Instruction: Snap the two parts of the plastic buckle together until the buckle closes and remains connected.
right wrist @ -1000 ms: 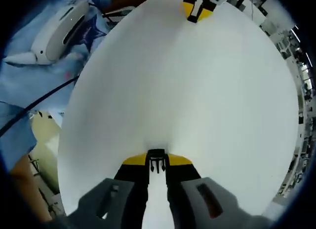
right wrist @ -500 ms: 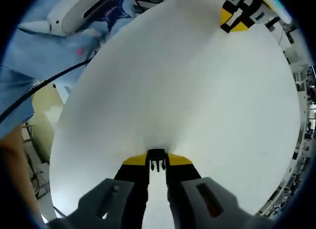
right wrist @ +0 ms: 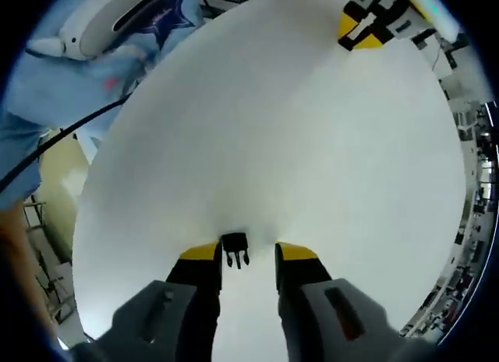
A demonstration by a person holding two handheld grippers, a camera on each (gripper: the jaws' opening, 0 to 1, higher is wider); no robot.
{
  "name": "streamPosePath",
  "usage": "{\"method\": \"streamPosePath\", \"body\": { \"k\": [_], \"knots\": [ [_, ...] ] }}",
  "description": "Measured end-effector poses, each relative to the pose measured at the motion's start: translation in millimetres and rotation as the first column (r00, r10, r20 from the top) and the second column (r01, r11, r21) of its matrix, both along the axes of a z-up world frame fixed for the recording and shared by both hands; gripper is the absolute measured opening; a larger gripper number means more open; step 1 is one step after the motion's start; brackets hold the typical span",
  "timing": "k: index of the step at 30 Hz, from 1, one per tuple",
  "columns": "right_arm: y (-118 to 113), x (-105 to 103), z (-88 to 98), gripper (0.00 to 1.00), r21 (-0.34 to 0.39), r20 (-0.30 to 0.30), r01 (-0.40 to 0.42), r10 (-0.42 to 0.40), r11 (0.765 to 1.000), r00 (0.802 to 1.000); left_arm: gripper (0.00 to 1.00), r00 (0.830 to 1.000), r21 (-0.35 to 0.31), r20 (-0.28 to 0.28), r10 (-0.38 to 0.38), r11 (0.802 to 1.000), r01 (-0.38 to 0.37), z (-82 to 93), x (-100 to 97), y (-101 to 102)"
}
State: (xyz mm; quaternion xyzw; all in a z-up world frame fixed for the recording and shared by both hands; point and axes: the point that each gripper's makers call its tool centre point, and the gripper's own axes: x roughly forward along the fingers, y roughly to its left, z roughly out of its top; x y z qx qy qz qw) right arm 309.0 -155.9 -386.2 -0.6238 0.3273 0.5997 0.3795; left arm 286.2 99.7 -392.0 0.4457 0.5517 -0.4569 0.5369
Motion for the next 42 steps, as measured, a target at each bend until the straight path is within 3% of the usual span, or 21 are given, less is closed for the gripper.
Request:
{"method": "streamPosePath", "body": {
  "k": [2, 6, 8, 9, 11, 15, 18, 21, 22, 23, 25, 39, 42],
  "knots": [
    [-5.1, 4.5, 4.7, 0.37, 0.031, 0.026, 0.027, -0.028, 0.999, 0.999, 0.09, 1.000, 0.003, 0.002, -0.003, 1.000, 0.003, 0.3, 0.0, 0.2],
    [-8.6, 12.1, 13.3, 0.16, 0.179, 0.015, 0.195, -0.201, 0.964, 0.979, 0.09, 1.000, -0.006, -0.003, 0.000, 1.000, 0.000, 0.6, -0.1, 0.3],
    [-13.4, 13.5, 15.4, 0.07, 0.214, 0.011, 0.232, -0.240, 0.949, 0.971, 0.09, 1.000, -0.008, -0.005, 0.000, 1.000, 0.000, 0.6, -0.5, 0.2],
    [-17.0, 13.6, 15.9, 0.02, 0.230, 0.000, 0.279, -0.287, 0.932, 0.958, 0.09, 1.000, -0.008, -0.006, -0.001, 1.000, 0.001, 0.6, -0.6, 0.1],
    [-22.9, 9.6, 14.7, 0.00, 0.260, -0.062, 0.416, -0.415, 0.871, 0.908, 0.09, 1.000, -0.005, -0.007, 0.000, 1.000, 0.000, 0.6, -0.8, 0.0],
    [-28.6, -3.2, 10.5, 0.00, 0.306, -0.126, 0.506, -0.492, 0.807, 0.861, 0.09, 1.000, -0.010, -0.006, -0.002, 1.000, 0.002, 0.7, -1.1, 0.0],
    [-31.6, -5.2, 8.6, 0.00, 0.350, -0.160, 0.592, -0.576, 0.726, 0.802, 0.09, 1.000, -0.018, -0.006, 0.000, 1.000, 0.000, 0.6, -1.4, -0.1],
    [-34.5, -8.1, 3.1, 0.00, 0.339, -0.202, 0.657, -0.630, 0.673, 0.750, 0.09, 1.000, -0.022, -0.008, -0.002, 1.000, 0.002, 0.5, -1.0, -0.2],
    [-31.1, -4.0, 5.9, 0.00, 0.367, -0.215, 0.675, -0.647, 0.641, 0.731, 0.09, 1.000, -0.021, -0.010, -0.002, 1.000, 0.002, 0.5, -1.0, -0.3],
    [-32.6, -3.7, 5.8, 0.00, 0.356, -0.223, 0.688, -0.657, 0.633, 0.720, 0.09, 1.000, -0.018, -0.011, -0.003, 1.000, 0.002, 0.4, -0.7, -0.5],
    [-31.0, -3.3, 3.5, 0.00, 0.352, -0.223, 0.676, -0.643, 0.648, 0.733, 0.09, 1.000, -0.013, -0.011, -0.004, 1.000, 0.004, 0.2, -0.6, -0.6],
    [-25.8, 7.7, 2.3, 0.00, 0.369, -0.183, 0.661, -0.647, 0.653, 0.740, 0.09, 1.000, -0.006, -0.014, -0.004, 1.000, 0.004, 0.3, 0.6, -0.9],
    [-24.3, 10.8, 2.1, 0.00, 0.376, -0.166, 0.648, -0.639, 0.663, 0.751, 0.09, 1.000, -0.006, -0.014, -0.002, 1.000, 0.002, 0.3, 0.9, -0.9]
  ]
}}
